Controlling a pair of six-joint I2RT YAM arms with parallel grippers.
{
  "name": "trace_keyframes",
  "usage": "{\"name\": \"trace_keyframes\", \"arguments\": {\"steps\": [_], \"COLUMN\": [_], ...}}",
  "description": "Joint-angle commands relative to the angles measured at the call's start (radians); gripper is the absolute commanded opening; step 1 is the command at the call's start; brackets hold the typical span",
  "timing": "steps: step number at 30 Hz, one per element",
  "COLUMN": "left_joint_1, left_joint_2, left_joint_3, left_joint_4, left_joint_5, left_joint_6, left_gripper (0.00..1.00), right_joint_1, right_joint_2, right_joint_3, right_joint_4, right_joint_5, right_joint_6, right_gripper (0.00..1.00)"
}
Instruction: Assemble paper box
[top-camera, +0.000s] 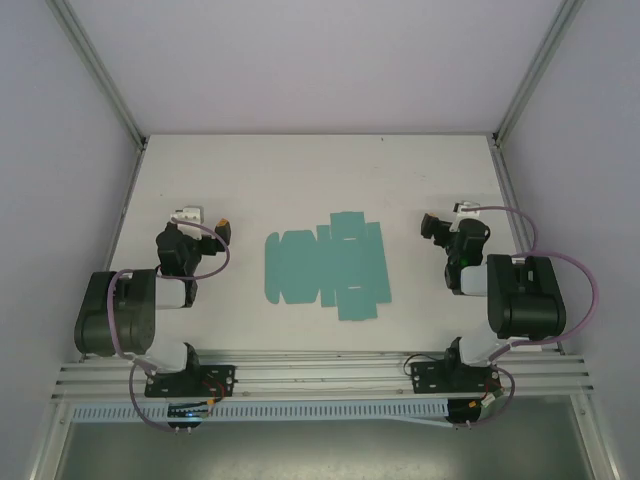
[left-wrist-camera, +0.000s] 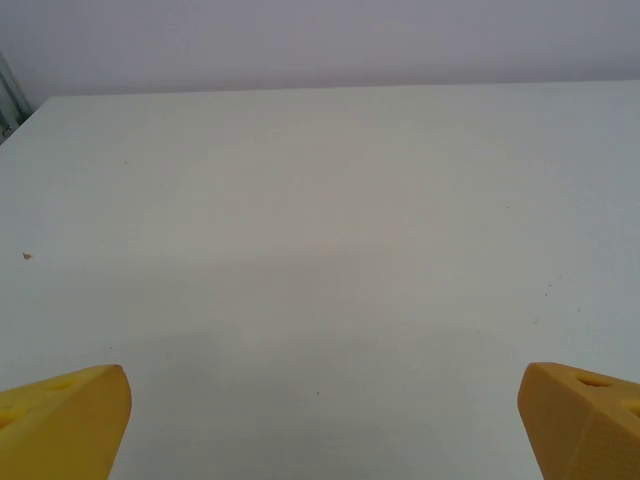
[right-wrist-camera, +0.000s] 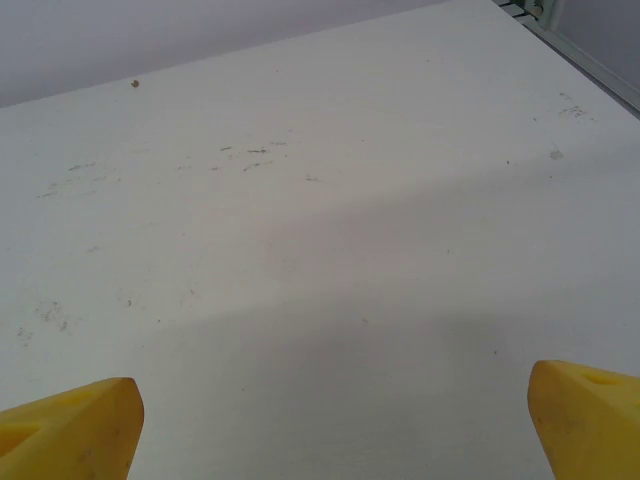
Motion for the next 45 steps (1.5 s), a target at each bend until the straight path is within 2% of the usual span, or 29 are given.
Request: {"name": "trace_keyframes", "arguments": {"steps": [1,17,20,33,37,39,42,45], "left_joint_1": [0.006,0.006,0.006,0.006,0.006,0.006,0.006,0.005], "left_joint_2": [-0.001,0.001,0.001,-0.005,-0.141,-0.204,-0.255,-0.245], "left_joint_3": [0.010,0.016,0.023,0.031,0.154,0.208,0.273,0.317], "left_joint_4": [0.037,0.027,0.013,0.011,-0.323,-0.468,-0.644,-0.763], "left_joint_5": [0.014,0.016,0.065,0.049,0.001,-0.015,0.088,0.205], "left_joint_6": [0.013,0.013,0.032,0.020,-0.008,-0.103,-0.263,-0.395], "left_gripper": [0.99,0.99,0.99,0.99,0.99,0.99,0.99,0.99], "right_joint_1": [0.006,0.005,0.004,0.005,0.008,0.021,0.060,0.113], "right_joint_2": [-0.010,-0.008,-0.009,-0.009,-0.088,-0.147,-0.225,-0.258], "right_joint_3": [0.008,0.008,0.008,0.008,0.067,0.118,0.213,0.285], "right_joint_4": [0.002,0.002,0.002,0.005,-0.158,-0.301,-0.520,-0.668], "right_joint_5": [0.022,0.019,0.020,0.018,0.022,0.027,0.072,0.031], "right_joint_6": [-0.001,0.001,0.002,0.000,-0.003,-0.013,0.035,0.103], "right_gripper": [0.99,0.99,0.99,0.99,0.99,0.99,0.99,0.98]}}
